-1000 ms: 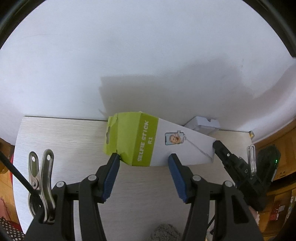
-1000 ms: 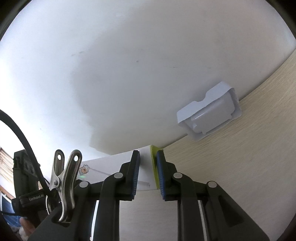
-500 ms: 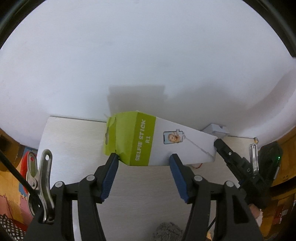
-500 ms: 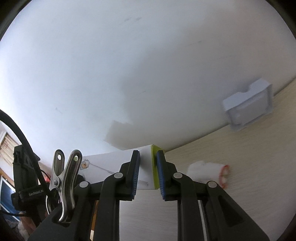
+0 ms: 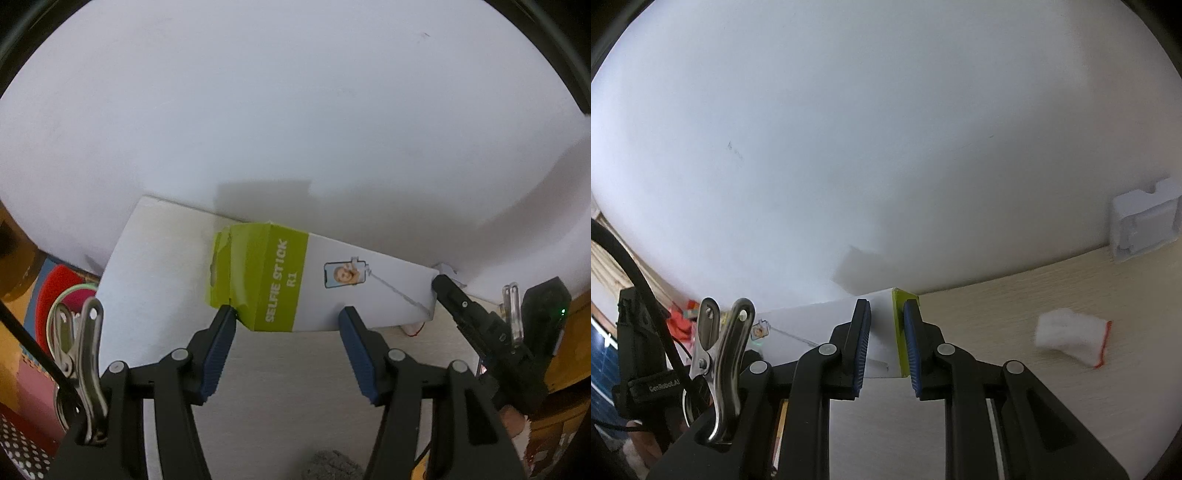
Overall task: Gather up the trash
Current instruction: 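Carry the selfie stick box in both grippers over the red bucket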
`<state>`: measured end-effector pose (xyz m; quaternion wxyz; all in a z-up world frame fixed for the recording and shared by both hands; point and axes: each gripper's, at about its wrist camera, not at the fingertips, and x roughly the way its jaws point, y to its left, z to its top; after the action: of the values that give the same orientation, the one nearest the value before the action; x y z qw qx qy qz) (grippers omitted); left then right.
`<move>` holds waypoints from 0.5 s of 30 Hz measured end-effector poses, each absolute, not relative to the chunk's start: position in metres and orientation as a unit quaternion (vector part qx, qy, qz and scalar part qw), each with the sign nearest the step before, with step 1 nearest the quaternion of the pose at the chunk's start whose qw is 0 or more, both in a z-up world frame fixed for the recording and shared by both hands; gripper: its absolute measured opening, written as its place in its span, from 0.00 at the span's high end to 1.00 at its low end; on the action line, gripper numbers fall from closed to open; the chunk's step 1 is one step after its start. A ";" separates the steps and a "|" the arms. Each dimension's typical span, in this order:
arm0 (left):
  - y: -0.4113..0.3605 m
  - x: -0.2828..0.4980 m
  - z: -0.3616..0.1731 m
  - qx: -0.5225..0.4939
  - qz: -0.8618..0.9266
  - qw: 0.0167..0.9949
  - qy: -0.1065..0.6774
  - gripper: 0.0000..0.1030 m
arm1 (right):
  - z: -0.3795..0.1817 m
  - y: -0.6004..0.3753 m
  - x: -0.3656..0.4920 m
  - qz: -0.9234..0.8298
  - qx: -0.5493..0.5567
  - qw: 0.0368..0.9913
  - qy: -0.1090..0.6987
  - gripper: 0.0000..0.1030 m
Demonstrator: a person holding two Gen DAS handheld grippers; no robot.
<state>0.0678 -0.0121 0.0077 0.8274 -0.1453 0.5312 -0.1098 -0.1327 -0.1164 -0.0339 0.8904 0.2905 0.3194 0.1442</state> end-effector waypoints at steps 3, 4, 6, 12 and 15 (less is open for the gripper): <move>0.005 0.063 0.001 -0.163 -0.102 0.826 0.529 0.40 | -0.031 -0.109 -0.128 0.150 0.271 0.891 0.332 0.80; 0.010 0.062 0.000 -0.166 -0.100 0.826 0.529 0.40 | -0.031 -0.106 -0.125 0.152 0.265 0.890 0.338 0.80; 0.022 0.060 -0.001 -0.175 -0.097 0.825 0.529 0.40 | -0.032 -0.099 -0.119 0.158 0.251 0.890 0.347 0.80; 0.051 0.048 -0.011 -0.186 -0.075 0.823 0.532 0.40 | -0.034 -0.073 -0.096 0.176 0.231 0.886 0.361 0.80; 0.084 0.038 -0.007 -0.199 -0.061 0.822 0.530 0.40 | -0.026 -0.063 -0.093 0.190 0.223 0.884 0.365 0.80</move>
<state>0.0383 0.0842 -0.0066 0.8221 -0.1990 0.5300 -0.0611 -0.0932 -0.0630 -0.0263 0.8836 0.2232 0.3652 0.1898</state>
